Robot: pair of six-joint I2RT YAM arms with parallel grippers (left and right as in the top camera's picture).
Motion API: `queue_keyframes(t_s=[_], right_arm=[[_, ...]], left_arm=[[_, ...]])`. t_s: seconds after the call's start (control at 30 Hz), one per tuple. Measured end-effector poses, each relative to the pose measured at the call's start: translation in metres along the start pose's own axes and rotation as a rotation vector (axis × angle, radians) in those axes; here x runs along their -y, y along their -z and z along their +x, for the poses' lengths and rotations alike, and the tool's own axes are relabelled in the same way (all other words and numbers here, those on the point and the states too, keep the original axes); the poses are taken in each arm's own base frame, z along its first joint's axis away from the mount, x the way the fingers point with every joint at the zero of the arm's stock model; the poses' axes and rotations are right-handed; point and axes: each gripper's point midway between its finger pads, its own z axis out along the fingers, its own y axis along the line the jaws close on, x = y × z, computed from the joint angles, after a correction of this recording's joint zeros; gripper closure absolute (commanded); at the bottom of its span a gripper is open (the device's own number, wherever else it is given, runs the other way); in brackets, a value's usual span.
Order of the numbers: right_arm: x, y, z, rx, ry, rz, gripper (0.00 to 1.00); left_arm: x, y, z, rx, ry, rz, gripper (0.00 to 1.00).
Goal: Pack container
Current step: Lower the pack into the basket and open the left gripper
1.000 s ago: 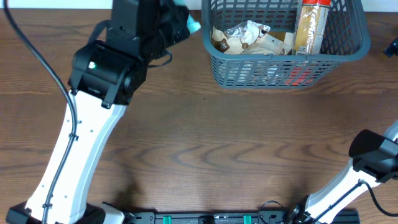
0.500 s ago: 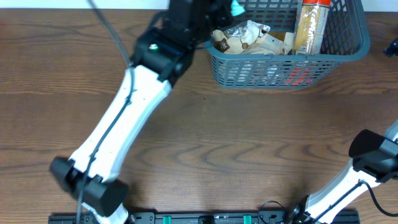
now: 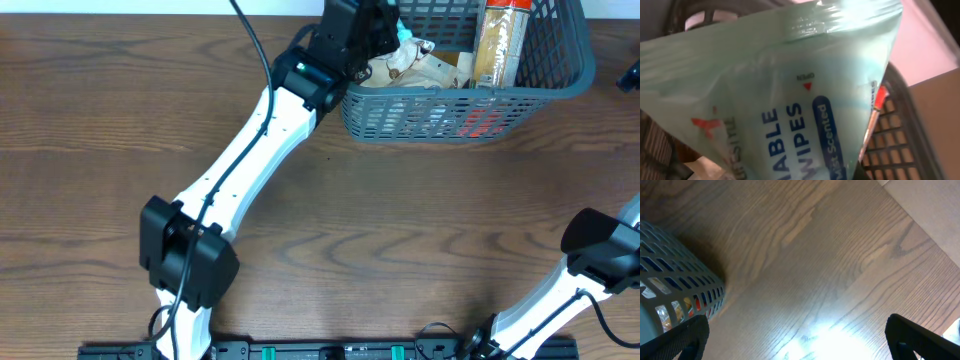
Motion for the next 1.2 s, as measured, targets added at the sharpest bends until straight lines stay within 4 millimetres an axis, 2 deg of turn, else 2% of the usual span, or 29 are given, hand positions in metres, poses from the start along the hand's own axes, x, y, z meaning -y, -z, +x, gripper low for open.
queue_keyframes(t_s=[0.13,0.33,0.47,0.5,0.53,0.6,1.0,1.13,1.2], right_arm=[[0.0,0.0,0.0,0.0,0.0,0.0,0.01],[0.0,0.0,0.0,0.0,0.0,0.0,0.01],[0.0,0.0,0.0,0.0,0.0,0.0,0.01],[0.0,0.0,0.0,0.0,0.0,0.0,0.01],[0.0,0.0,0.0,0.0,0.0,0.0,0.01],[0.0,0.0,0.0,0.0,0.0,0.0,0.01],[0.0,0.0,0.0,0.0,0.0,0.0,0.01],[0.0,0.0,0.0,0.0,0.0,0.0,0.01],[0.0,0.0,0.0,0.0,0.0,0.0,0.01]], left_arm=[[-0.006,-0.008,0.007,-0.015,-0.004,-0.014,0.94],[-0.01,-0.008,0.011,-0.031,-0.02,-0.028,0.93],[-0.011,-0.008,0.014,-0.044,-0.036,-0.033,0.73],[-0.011,-0.008,0.015,-0.046,-0.038,-0.033,0.6],[-0.01,-0.008,0.016,-0.048,-0.044,-0.033,0.54],[-0.01,-0.007,0.017,-0.051,-0.05,-0.033,0.47],[-0.009,-0.004,0.017,-0.06,-0.077,-0.035,0.4],[-0.009,0.015,0.011,-0.07,-0.094,-0.05,0.37],[-0.005,0.037,-0.002,-0.055,-0.116,-0.051,0.35]])
